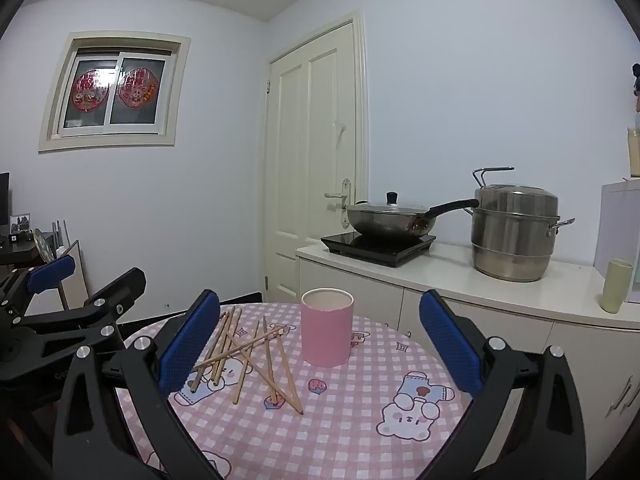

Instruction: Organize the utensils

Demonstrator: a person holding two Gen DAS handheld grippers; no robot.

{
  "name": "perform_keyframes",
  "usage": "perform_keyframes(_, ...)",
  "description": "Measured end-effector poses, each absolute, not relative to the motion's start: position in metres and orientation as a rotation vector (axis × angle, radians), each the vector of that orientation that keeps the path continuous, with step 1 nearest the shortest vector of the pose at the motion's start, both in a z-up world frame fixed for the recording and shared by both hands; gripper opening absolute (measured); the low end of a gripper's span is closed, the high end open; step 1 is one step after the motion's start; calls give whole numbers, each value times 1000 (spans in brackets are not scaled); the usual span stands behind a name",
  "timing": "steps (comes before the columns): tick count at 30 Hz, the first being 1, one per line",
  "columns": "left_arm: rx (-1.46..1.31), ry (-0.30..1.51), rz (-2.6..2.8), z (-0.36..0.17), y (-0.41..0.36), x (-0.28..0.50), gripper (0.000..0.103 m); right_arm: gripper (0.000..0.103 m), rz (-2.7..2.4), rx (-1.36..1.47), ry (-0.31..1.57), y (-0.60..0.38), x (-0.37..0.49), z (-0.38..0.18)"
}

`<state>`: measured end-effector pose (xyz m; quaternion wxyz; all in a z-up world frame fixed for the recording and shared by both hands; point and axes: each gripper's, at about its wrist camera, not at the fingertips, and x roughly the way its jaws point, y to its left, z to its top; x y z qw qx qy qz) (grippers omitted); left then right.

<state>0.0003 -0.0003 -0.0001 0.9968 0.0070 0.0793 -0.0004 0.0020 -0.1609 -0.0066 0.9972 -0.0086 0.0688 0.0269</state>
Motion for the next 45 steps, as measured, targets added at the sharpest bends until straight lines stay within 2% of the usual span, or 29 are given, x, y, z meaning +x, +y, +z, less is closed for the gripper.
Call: perform_keyframes(45, 14, 156, 6, -7, 0, 3, 97, 96, 54, -12, 139, -162, 8, -16)
